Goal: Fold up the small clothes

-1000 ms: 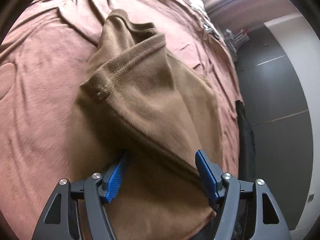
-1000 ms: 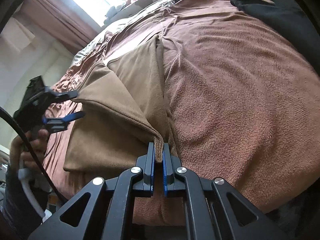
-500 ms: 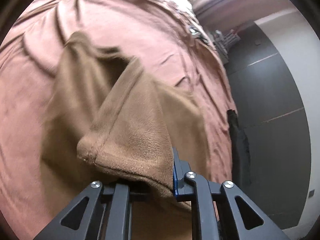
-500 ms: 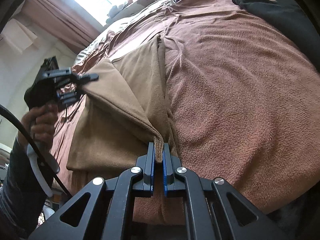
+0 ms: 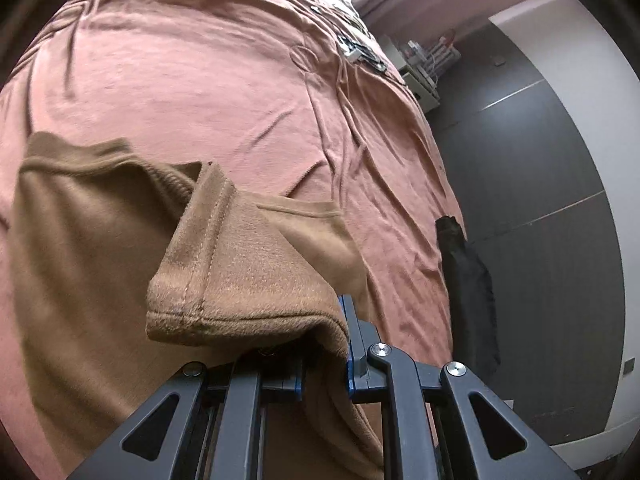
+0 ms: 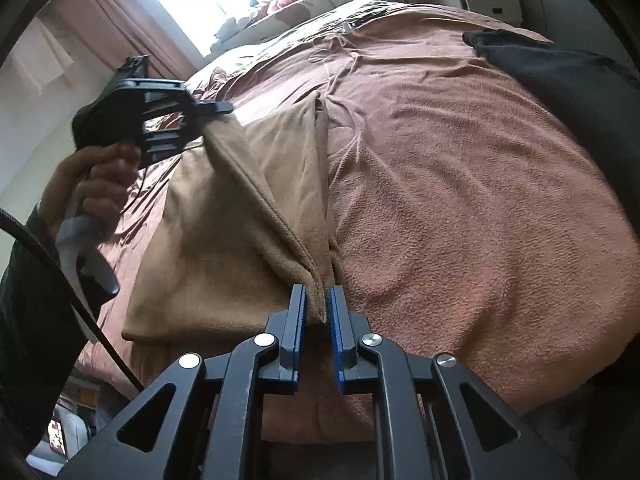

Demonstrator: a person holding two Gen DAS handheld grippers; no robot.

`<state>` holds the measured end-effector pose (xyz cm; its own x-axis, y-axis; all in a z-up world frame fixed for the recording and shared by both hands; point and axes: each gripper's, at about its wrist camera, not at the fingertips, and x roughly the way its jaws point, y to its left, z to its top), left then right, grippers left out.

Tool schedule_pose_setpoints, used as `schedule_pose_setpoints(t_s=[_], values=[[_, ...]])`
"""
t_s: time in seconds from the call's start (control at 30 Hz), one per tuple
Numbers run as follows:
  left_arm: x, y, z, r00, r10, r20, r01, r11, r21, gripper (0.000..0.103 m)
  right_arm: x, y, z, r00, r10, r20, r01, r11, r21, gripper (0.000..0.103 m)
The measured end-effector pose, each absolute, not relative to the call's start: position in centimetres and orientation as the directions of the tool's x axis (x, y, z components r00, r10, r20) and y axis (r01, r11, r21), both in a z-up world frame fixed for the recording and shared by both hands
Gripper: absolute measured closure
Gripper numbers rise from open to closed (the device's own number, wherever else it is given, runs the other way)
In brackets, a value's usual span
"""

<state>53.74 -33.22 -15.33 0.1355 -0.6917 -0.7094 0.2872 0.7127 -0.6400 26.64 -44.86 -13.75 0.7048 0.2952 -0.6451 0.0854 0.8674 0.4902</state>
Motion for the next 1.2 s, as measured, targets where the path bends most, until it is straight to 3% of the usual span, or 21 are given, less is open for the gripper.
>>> schedule_pose_setpoints(t_s=[0.47, 0.67, 1.2], values=[[56.4, -38.4, -18.1, 0.089, -0.624, -0.776, 0.310, 0.758, -0.574, 0.085, 27.6, -45.7, -15.6, 0.680, 0.343, -0.648, 0.086, 0.840, 0.535, 0.093], [57.0, -40.3, -16.9, 0.142, -0.632, -0.762, 0.372, 0.747, -0.550, 0.062, 28.0, -46.0, -16.1, 0.673, 0.359, -0.646, 0.091, 0.827, 0.554, 0.093], [54.9, -34.7, -14.8, 0.173, -0.578, -0.797, 0.368, 0.789, -0.492, 0.058, 27.5, -46.4, -16.2, 0.682, 0.362, -0.636, 0.088, 0.822, 0.562, 0.097]])
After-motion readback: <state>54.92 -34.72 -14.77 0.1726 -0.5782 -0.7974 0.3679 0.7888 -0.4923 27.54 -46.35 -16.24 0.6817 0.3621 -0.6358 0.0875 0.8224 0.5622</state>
